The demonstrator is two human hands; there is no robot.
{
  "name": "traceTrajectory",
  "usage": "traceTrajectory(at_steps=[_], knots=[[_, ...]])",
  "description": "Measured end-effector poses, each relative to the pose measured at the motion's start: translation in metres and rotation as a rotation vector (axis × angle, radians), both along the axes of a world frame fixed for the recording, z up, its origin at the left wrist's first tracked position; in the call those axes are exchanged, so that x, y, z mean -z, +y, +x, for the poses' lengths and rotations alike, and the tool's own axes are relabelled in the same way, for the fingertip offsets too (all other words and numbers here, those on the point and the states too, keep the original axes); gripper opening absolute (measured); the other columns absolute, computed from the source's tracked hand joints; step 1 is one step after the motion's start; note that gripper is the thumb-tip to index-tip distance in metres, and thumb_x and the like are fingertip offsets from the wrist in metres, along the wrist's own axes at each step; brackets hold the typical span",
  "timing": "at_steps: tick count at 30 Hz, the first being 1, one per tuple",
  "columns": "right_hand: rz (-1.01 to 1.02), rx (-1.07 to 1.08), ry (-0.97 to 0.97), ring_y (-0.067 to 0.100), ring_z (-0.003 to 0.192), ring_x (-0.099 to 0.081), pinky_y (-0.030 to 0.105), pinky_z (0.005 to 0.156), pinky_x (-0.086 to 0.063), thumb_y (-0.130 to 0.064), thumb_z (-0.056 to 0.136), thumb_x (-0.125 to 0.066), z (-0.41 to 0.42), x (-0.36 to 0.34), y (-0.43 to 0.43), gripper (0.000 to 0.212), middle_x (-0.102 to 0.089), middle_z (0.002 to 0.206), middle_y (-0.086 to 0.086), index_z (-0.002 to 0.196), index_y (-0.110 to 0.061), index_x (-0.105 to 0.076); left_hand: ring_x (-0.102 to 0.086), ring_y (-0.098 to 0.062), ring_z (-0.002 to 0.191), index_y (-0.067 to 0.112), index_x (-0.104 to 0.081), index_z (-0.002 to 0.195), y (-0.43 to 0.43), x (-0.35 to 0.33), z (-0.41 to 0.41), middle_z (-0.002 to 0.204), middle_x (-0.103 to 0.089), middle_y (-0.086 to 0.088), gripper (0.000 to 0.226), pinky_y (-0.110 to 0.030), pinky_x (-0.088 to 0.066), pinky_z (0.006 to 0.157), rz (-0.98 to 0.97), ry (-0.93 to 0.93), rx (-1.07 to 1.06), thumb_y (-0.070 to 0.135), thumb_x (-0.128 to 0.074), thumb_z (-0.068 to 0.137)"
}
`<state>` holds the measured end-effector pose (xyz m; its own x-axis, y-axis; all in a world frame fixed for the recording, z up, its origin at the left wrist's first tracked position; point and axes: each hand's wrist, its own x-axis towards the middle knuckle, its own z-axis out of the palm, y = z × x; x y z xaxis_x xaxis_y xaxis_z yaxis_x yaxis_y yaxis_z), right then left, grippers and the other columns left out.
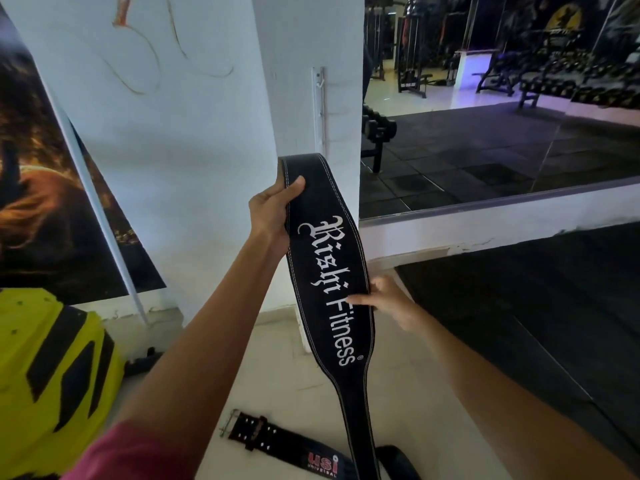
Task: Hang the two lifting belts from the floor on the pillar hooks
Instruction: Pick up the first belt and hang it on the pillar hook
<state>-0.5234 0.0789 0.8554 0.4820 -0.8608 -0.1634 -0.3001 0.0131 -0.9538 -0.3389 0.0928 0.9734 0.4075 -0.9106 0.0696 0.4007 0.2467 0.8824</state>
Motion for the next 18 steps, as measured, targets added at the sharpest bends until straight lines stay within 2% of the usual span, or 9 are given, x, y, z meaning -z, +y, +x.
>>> traceTrajectory(at_steps=[1, 3, 5, 7, 9, 11, 14, 16, 18], knots=[[-0.001, -0.024, 0.020, 0.015, 0.094, -0.066, 0.028, 0.090, -0.053, -0.016, 0.078, -0.071, -0.001, -0.007, -0.002, 0.027, -0.068, 0.114, 0.009, 0.103, -0.010, -0.063, -0.071, -0.025, 0.067, -0.007, -0.067, 0.103, -0.001, 0.001, -0.001, 0.079, -0.074, -0.013, 0.026, -0.034, -0.060, 0.063, 0.003, -0.004, 0.004, 0.005, -0.068, 0.081], [-0.039, 0.000, -0.186, 0.007, 0.088, -0.065, 0.021, 0.086, -0.052, -0.023, 0.086, -0.063, 0.009, -0.034, -0.010, 0.024, -0.068, 0.111, 0.005, 0.107, -0.012, -0.063, -0.070, -0.023, 0.063, -0.007, -0.068, 0.098, -0.002, 0.001, -0.003, 0.072, -0.074, -0.011, 0.020, -0.032, -0.059, 0.060, 0.004, -0.033, 0.017, 0.005, -0.068, 0.081], [-0.049, 0.091, -0.466, 0.014, 0.086, -0.066, 0.025, 0.083, -0.054, -0.018, 0.089, -0.058, 0.026, -0.065, -0.018, 0.024, -0.069, 0.103, 0.007, 0.110, -0.007, -0.063, -0.070, -0.025, 0.063, -0.004, -0.069, 0.093, -0.003, 0.001, -0.006, 0.071, -0.074, -0.012, 0.015, -0.032, -0.058, 0.060, 0.005, -0.072, 0.040, 0.006, -0.068, 0.082], [-0.049, 0.197, -0.607, 0.021, 0.077, -0.067, 0.034, 0.080, -0.055, -0.010, 0.087, -0.061, 0.042, -0.082, -0.020, 0.014, -0.069, 0.090, 0.010, 0.099, -0.006, -0.067, -0.070, -0.026, 0.064, -0.001, -0.070, 0.091, -0.004, 0.004, -0.007, 0.074, -0.073, -0.013, 0.012, -0.033, -0.059, 0.061, 0.012, -0.122, 0.060, 0.007, -0.066, 0.083], [-0.032, 0.284, -0.641, 0.018, 0.069, -0.067, 0.032, 0.074, -0.056, -0.008, 0.085, -0.062, 0.050, -0.082, -0.021, 0.012, -0.069, 0.082, 0.008, 0.095, -0.005, -0.069, -0.070, -0.024, 0.066, 0.002, -0.069, 0.093, -0.002, 0.017, -0.007, 0.078, -0.073, -0.012, 0.011, -0.032, -0.059, 0.064, 0.001, -0.216, 0.051, 0.007, -0.066, 0.083], [0.004, 0.338, -0.638, 0.018, 0.069, -0.066, 0.032, 0.075, -0.056, -0.009, 0.084, -0.064, 0.049, -0.079, -0.024, 0.019, -0.069, 0.081, 0.007, 0.101, -0.001, -0.068, -0.070, -0.023, 0.070, 0.000, -0.068, 0.099, 0.011, 0.056, -0.006, 0.083, -0.073, -0.011, 0.019, -0.029, -0.058, 0.066, 0.047, -0.301, 0.054, 0.005, -0.068, 0.081], [0.024, 0.382, -0.611, 0.023, 0.083, -0.063, 0.041, 0.092, -0.051, -0.010, 0.083, -0.066, 0.045, -0.073, -0.027, 0.016, -0.067, 0.085, 0.006, 0.097, -0.003, -0.069, -0.070, -0.026, 0.078, 0.000, -0.069, 0.100, 0.043, 0.112, -0.005, 0.085, -0.076, -0.007, 0.023, -0.030, -0.058, 0.070, 0.228, -0.383, 0.212, 0.003, -0.071, 0.077], [0.049, 0.388, -0.615, 0.023, 0.085, -0.063, 0.042, 0.096, -0.050, -0.011, 0.083, -0.065, 0.044, -0.070, -0.027, 0.015, -0.068, 0.085, 0.006, 0.097, -0.005, -0.069, -0.070, -0.022, 0.072, 0.001, -0.071, 0.095, 0.038, 0.113, 0.001, 0.079, -0.076, -0.003, 0.019, -0.029, -0.057, 0.067, 0.247, -0.401, 0.219, 0.002, -0.071, 0.077], [0.072, 0.365, -0.634, 0.025, 0.083, -0.063, 0.045, 0.095, -0.050, -0.011, 0.084, -0.064, 0.045, -0.071, -0.024, 0.010, -0.068, 0.086, 0.007, 0.092, -0.008, -0.070, -0.069, -0.018, 0.066, 0.002, -0.070, 0.091, 0.024, 0.088, 0.002, 0.073, -0.075, -0.001, 0.012, -0.025, -0.056, 0.061, 0.176, -0.343, 0.129, 0.003, -0.069, 0.079]])
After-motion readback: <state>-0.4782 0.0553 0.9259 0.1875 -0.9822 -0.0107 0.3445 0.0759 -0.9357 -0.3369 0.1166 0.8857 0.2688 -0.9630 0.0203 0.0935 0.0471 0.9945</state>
